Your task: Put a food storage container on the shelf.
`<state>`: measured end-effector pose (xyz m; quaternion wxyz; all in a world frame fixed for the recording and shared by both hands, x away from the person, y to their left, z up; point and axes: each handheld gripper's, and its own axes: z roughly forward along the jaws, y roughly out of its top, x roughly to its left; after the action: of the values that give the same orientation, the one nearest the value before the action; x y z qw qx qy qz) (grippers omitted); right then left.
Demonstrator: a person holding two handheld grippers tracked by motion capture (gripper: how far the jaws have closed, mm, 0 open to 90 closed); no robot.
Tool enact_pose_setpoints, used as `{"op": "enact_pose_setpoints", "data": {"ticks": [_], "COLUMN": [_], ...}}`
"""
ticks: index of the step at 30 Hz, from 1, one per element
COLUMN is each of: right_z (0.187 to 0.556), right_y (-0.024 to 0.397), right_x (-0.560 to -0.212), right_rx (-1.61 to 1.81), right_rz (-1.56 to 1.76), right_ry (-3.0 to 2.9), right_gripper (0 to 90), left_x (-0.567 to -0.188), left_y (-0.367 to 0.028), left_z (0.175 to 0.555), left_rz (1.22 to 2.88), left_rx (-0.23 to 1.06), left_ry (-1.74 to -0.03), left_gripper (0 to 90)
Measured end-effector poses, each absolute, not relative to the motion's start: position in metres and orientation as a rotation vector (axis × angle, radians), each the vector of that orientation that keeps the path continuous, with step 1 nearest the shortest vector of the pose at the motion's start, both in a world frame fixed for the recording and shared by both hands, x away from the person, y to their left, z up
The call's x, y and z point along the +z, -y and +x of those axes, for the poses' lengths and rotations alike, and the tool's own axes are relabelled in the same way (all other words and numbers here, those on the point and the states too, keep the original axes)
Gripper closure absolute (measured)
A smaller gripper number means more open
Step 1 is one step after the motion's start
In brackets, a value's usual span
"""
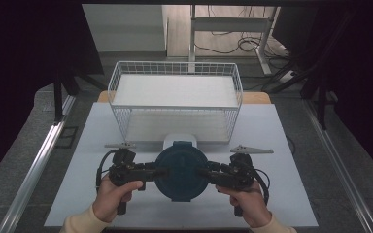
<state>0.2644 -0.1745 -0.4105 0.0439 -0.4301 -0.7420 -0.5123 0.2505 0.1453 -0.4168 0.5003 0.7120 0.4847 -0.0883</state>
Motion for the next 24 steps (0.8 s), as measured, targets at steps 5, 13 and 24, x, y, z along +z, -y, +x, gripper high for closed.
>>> {"op": "enact_pose_setpoints", "data": {"ticks": [5,13,24], "right_z": [0.273,0.282,0.299], "right_y": [0.171,0.168,0.17], "right_x": [-0.404,-0.39,-0.36], "right_rx": [-1.577,-1.593,-1.624], "right_rz": [-1.307,-1.296,-1.278], "right_ry": [2.275,2.301,2.341], "right_gripper": [40.7,40.7,40.8], "left_x": [-0.411,-0.403,-0.377], "left_y": [-0.149,-0.151,-0.15], "left_z": [0.258,0.267,0.286], "left_rz": [1.714,1.687,1.671], "left_rx": [-0.207,-0.213,-0.189], "left_ry": [-1.172,-1.162,-1.128], "left_gripper": [39.2,39.2,39.2]}}
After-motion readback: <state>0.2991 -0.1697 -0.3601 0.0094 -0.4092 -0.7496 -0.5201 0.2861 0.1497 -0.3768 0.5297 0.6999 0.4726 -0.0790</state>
